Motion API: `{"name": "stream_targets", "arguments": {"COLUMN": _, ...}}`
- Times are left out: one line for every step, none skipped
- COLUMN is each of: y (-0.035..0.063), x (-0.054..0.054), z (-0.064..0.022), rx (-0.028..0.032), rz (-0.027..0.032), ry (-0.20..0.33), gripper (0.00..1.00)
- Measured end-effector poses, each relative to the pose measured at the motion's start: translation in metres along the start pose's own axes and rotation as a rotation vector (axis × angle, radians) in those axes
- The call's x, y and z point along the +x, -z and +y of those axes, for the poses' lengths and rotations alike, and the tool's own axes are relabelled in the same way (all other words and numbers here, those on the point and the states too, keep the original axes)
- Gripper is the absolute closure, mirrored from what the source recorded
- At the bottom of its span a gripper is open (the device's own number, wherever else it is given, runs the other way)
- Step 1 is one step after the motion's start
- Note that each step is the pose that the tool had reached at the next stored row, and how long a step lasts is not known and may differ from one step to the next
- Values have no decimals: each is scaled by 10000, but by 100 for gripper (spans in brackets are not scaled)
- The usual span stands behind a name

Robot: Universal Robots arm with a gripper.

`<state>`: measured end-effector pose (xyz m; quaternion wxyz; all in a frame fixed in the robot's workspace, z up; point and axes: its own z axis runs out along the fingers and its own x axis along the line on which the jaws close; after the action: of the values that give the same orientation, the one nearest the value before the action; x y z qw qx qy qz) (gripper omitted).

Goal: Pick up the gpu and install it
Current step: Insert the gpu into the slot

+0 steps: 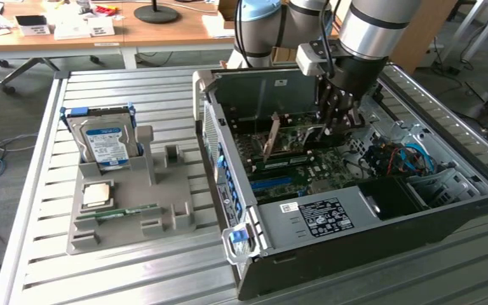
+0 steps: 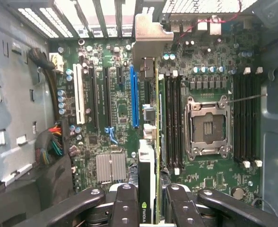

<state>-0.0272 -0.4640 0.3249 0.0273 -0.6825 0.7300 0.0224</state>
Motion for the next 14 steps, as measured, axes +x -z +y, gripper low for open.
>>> {"name": "stream_targets", "arguments": {"y": 0, "x": 0, "z": 10, "rx": 0, "rz": 0, "ry": -1, "gripper": 73}}
{"name": "stream_targets", "arguments": {"y": 0, "x": 1, "z": 10, "rx": 0, "rz": 1, "ry": 0, "gripper": 73}}
{"name": "stream_targets", "arguments": {"y": 0, "x": 1, "z": 10, "rx": 0, "rz": 1, "ry": 0, "gripper": 73}}
{"name": "stream_targets", "arguments": {"y": 1, "x": 1, "z": 11, "rx": 0, "rz": 2, "ry": 0, "gripper": 73}}
{"name": "stream_targets", "arguments": {"y": 1, "x": 1, "z": 11, "rx": 0, "rz": 1, "ry": 0, "gripper": 73}}
{"name": "stream_targets", "arguments": {"y": 1, "x": 1, "z": 11, "rx": 0, "rz": 1, "ry": 0, "gripper": 73}}
{"name": "stream_targets", "arguments": {"y": 1, "x": 1, "z": 11, "rx": -1, "rz": 3, "ry": 1, "gripper": 73}}
{"name": "stream_targets", "arguments": {"y": -4, "x": 1, "z": 11, "rx": 0, "rz": 0, "ry": 1, "gripper": 73}}
{"name": "stream_targets", "arguments": {"y": -9, "x": 2, "z": 11, "rx": 0, "rz": 0, "ry": 0, "gripper": 73}}
{"name": "stream_targets", "arguments": {"y": -16, "x": 2, "z": 11, "rx": 0, "rz": 0, "ry": 0, "gripper": 73}}
{"name": "stream_targets", "arguments": {"y": -25, "x": 3, "z": 11, "rx": -1, "rz": 2, "ry": 1, "gripper": 73}}
{"name": "stream_targets", "arguments": {"y": -34, "x": 3, "z": 11, "rx": 0, "rz": 0, "ry": 1, "gripper": 73}}
{"name": "stream_targets", "arguments": {"y": -42, "x": 4, "z": 11, "rx": 0, "rz": 0, "ry": 1, "gripper": 73}}
{"name": "stream_targets", "arguments": {"y": -46, "x": 4, "z": 11, "rx": 0, "rz": 1, "ry": 1, "gripper": 73}}
